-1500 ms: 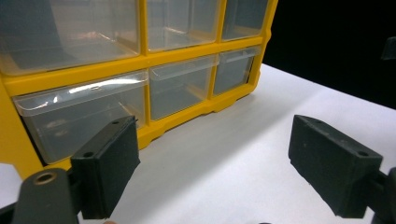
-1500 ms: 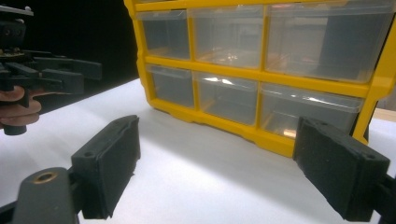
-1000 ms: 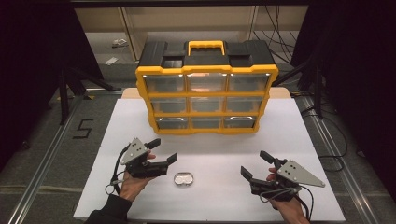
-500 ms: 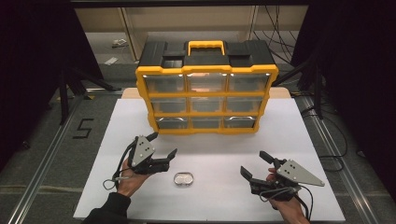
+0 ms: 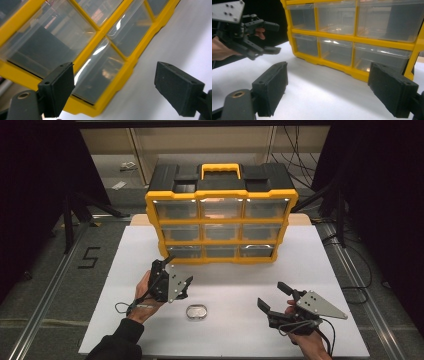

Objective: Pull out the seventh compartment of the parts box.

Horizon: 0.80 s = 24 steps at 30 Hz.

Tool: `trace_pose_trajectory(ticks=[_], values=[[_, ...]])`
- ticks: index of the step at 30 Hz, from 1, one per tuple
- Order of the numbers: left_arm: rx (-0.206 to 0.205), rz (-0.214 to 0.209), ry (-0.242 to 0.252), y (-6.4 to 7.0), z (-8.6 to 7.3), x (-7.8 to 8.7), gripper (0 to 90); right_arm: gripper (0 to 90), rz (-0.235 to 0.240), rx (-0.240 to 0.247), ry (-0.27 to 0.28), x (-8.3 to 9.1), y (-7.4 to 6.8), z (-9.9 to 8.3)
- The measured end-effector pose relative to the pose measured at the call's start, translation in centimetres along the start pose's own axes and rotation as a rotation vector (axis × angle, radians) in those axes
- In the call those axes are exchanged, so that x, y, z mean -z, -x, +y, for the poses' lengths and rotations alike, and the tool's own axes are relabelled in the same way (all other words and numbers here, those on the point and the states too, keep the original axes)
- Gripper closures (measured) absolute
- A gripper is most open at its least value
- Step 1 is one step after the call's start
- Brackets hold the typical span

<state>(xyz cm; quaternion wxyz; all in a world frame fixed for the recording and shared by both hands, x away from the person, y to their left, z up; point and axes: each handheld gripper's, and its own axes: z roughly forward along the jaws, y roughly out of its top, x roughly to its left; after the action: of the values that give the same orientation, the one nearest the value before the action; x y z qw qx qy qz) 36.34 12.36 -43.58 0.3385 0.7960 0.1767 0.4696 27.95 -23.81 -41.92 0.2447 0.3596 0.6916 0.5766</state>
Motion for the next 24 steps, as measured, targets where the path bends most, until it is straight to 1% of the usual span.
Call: trace_pose_trajectory(ticks=[1,2,3,4,5,6,7,8,9,10,11,12,13,16,18,19,20,21,23,24], values=[[-0.041,0.015,-0.011,0.2,0.1,-0.5,15.9,17.2,0.000,0.001,-0.003,0.0,0.0,0.0],[-0.041,0.015,-0.011,0.2,0.1,-0.5,15.9,17.2,0.000,0.001,-0.003,0.0,0.0,0.0],[-0.053,0.018,-0.019,0.2,0.1,-0.8,15.9,17.2,0.000,0.002,-0.004,0.0,0.0,0.0],[-0.053,0.014,-0.019,0.2,0.2,-1.0,16.1,17.3,0.001,0.001,-0.002,0.0,0.0,0.0],[-0.056,0.020,-0.022,0.1,0.1,-1.4,16.3,17.4,0.001,0.002,-0.003,0.0,0.0,0.0],[-0.056,0.020,-0.022,0.1,0.1,-1.4,16.3,17.4,0.001,0.002,-0.003,0.0,0.0,0.0],[-0.079,0.033,-0.030,0.1,0.1,-1.7,16.3,17.4,0.002,0.003,-0.005,0.0,0.0,0.0],[-0.111,0.051,-0.045,0.1,-0.1,-2.1,16.3,17.5,0.003,0.001,0.000,0.0,0.0,0.0],[-0.111,0.051,-0.045,0.1,-0.1,-2.1,16.4,17.5,0.003,0.002,0.001,0.0,0.0,0.0],[-0.130,0.062,-0.058,0.0,-0.3,-2.5,16.7,17.5,0.005,0.003,0.003,-0.1,0.0,0.0],[-0.130,0.062,-0.058,0.0,-0.3,-2.5,16.9,17.5,0.005,0.003,0.002,-0.1,0.0,0.0],[-0.147,0.069,-0.068,-0.1,-0.4,-2.8,16.9,17.5,0.005,0.003,0.002,-0.1,0.0,0.0],[-0.143,0.067,-0.076,-0.2,-0.4,-3.1,18.4,17.7,0.005,0.002,0.003,-0.1,0.0,0.0],[-0.144,0.079,-0.071,-0.4,-0.5,-3.4,19.6,17.7,0.006,0.005,-0.001,-0.1,-0.1,0.0],[-0.158,0.095,-0.076,-0.5,-0.7,-3.7,19.7,17.7,0.007,0.007,-0.010,-0.1,-0.1,-0.1],[-0.194,0.113,-0.085,-0.6,-0.9,-4.1,21.2,17.8,0.006,0.007,-0.011,0.0,-0.1,0.0],[-0.194,0.113,-0.085,-0.6,-0.9,-4.1,22.0,17.8,0.006,0.007,-0.011,0.0,-0.1,0.0],[-0.218,0.127,-0.092,-0.6,-1.0,-4.4,22.9,17.8,0.006,0.009,-0.012,0.0,-0.1,-0.1],[-0.221,0.132,-0.093,-0.5,-1.1,-4.6,23.6,17.9,0.008,0.005,-0.008,-0.1,-0.1,0.0],[-0.248,0.140,-0.109,-0.6,-1.1,-4.9,24.2,17.9,0.009,0.006,-0.006,-0.1,-0.1,0.0]])
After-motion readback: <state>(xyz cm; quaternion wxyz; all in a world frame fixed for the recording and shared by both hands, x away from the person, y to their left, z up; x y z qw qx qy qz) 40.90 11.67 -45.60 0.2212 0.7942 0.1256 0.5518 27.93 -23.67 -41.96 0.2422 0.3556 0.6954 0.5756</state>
